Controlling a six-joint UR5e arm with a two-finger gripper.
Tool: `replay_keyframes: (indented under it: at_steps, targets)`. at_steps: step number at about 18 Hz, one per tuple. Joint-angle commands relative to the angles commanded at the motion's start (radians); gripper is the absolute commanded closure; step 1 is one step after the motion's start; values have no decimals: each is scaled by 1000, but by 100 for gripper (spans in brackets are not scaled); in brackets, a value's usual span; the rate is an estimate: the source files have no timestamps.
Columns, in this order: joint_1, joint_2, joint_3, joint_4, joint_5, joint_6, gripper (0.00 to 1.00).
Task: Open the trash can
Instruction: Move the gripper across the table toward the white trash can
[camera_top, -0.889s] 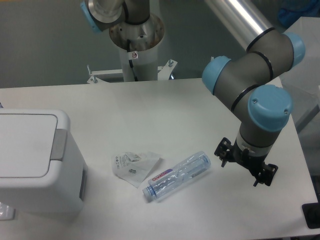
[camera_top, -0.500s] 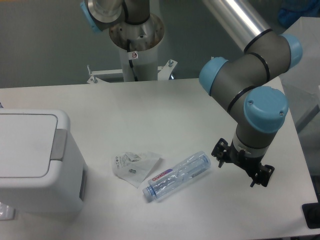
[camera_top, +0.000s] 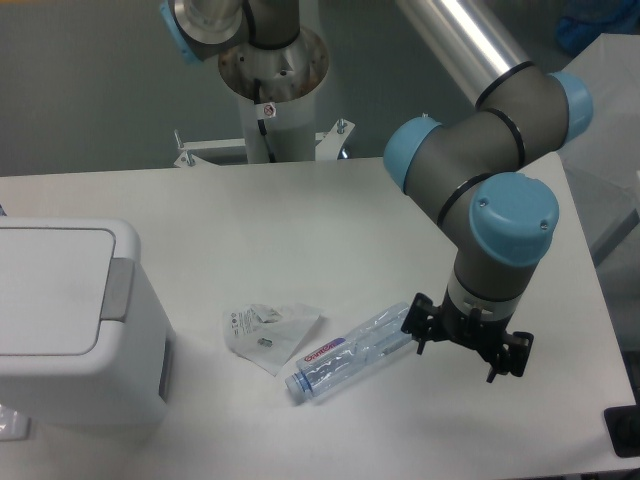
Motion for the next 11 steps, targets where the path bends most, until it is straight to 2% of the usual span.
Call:
replay_keyframes:
  at_steps: [2, 4, 6, 9, 11]
  targets:
    - [-2, 3, 0, 11, -75, -34, 0]
    - [-20, 6, -2, 72, -127, -83, 0]
    - [-28, 32, -5, 101, -183, -176, 0]
    - [-31, 84, -27, 109, -289, -261, 0]
    - [-47, 98, -32, 164, -322, -279, 0]
